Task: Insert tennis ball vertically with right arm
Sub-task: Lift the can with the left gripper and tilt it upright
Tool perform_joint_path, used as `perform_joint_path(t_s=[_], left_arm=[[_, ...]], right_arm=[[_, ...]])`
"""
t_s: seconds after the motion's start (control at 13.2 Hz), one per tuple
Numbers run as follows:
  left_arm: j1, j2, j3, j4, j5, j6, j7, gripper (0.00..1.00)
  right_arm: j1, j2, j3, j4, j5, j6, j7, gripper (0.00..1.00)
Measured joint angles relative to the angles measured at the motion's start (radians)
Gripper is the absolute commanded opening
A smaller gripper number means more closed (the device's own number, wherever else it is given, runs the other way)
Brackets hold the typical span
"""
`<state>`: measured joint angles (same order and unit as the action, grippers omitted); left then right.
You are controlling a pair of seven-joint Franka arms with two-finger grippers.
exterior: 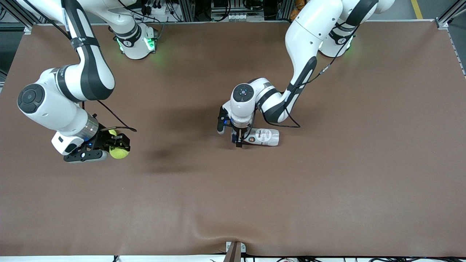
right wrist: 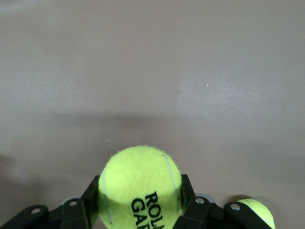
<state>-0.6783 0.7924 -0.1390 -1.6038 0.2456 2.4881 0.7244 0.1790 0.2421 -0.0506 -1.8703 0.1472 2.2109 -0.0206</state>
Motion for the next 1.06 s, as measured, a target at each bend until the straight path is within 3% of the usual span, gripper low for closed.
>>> perform_joint_path(t_s=[0.61, 1.06], left_arm=[[0.003, -0.060, -0.056, 0.034, -0.010, 0.004, -0.094, 0.69], [-0.002, -0.206, -0.100, 0.036, -0.012, -0.001, -0.451, 0.70]], right_arm=[[-0.003, 0.000, 0.000, 0.000, 0.000, 0.000, 0.000, 0.00], [-0.003, 0.000, 0.000, 0.001, 0.000, -0.001, 0.000, 0.00]])
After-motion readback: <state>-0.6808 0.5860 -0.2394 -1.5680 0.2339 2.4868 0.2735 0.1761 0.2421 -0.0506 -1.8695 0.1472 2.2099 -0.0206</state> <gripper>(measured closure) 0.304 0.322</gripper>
